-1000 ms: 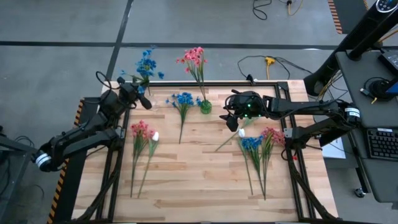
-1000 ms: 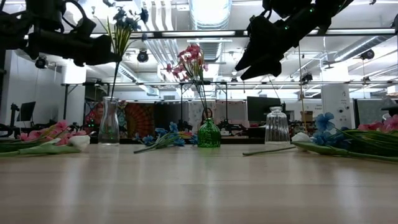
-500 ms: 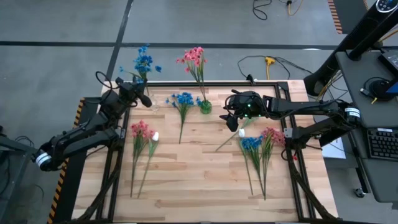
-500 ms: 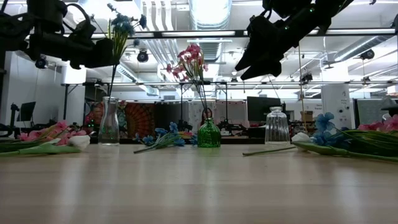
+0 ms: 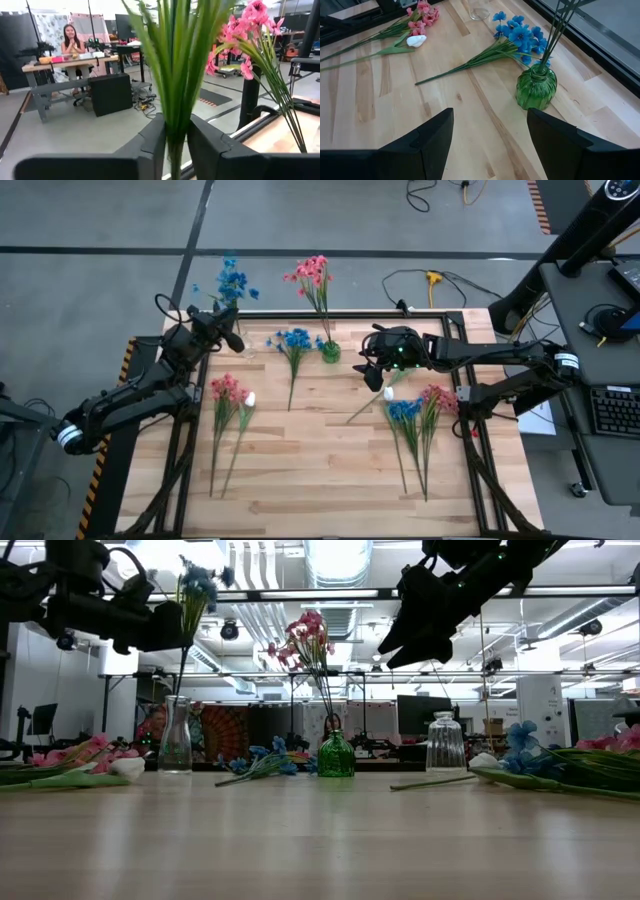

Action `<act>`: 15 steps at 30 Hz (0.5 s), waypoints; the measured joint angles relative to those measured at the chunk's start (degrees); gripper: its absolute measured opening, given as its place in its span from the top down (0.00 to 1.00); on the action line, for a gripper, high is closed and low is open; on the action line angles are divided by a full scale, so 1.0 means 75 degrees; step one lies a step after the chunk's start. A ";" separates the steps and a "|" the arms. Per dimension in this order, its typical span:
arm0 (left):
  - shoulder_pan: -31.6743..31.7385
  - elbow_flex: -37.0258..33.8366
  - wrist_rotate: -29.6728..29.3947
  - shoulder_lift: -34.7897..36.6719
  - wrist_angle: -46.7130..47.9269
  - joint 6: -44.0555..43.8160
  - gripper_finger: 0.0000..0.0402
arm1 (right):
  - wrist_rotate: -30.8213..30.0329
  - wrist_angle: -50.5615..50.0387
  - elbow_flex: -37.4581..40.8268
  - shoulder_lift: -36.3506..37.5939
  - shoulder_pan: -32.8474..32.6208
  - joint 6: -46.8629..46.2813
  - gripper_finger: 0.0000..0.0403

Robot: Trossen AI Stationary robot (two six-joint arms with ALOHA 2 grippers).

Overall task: Sort flowers into vase by color
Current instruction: Put the bottom left blue flowers into the left transparent vase

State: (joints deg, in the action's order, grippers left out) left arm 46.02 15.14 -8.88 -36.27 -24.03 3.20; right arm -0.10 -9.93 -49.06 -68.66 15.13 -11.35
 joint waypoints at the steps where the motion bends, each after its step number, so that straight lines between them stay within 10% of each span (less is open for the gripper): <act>1: 0.0000 0.0000 0.0000 0.0003 0.0064 -0.0053 0.82 | 0.0000 0.0000 0.0000 0.0000 -0.0001 0.0000 0.39; 15: -0.0012 0.0423 0.0003 0.0512 0.2701 -0.0318 0.44 | 0.0004 -0.0006 0.0000 0.0000 -0.0001 -0.0070 0.39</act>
State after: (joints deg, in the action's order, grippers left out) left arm 45.93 18.31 -8.86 -32.43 -3.77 0.82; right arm -0.07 -9.98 -49.06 -68.66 15.13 -11.88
